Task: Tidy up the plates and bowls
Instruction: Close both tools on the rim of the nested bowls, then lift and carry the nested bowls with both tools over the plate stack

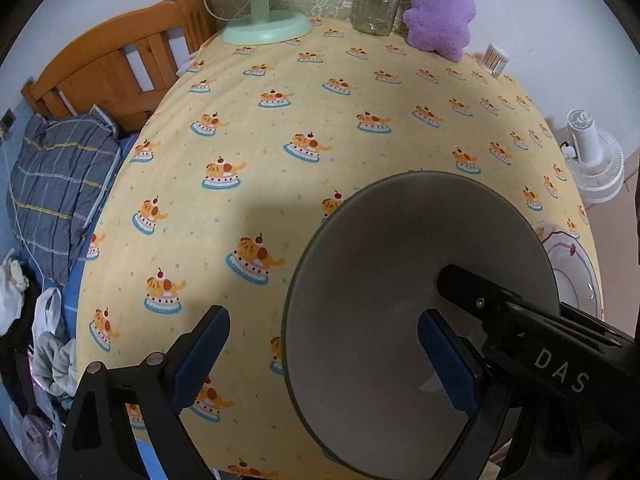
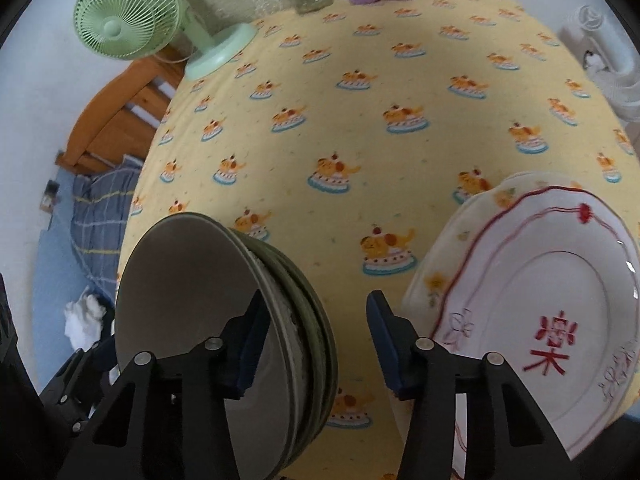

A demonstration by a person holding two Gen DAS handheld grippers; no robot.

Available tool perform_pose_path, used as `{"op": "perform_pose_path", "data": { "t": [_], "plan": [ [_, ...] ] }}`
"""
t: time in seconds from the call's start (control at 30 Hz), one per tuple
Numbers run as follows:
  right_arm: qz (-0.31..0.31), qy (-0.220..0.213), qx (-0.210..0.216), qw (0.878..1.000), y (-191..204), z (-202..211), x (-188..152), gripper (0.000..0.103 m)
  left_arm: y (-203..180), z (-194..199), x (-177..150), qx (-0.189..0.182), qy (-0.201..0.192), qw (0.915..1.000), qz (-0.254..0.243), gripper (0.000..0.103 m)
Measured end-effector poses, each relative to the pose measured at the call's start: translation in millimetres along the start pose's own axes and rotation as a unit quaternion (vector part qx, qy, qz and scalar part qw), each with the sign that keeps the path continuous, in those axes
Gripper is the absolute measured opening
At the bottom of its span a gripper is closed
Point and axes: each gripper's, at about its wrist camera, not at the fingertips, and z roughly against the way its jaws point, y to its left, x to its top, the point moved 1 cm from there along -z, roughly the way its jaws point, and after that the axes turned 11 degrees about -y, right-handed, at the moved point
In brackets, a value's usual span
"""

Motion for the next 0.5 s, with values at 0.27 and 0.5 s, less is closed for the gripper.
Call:
{"op": "perform_pose_path", "data": {
  "t": [0.27,0.5],
  "plan": [
    [0.01,0.008,0.028,1.0,6,-3,2,0.036,5,-4,3,0.001,0.007,1.0,-0.002,0.096],
    [0.001,0.004,0.012,1.0,9,-3,2,0.037,11,-13,6,-0.03,0.008,0.9993,-0.02,0.096]
  ]
}}
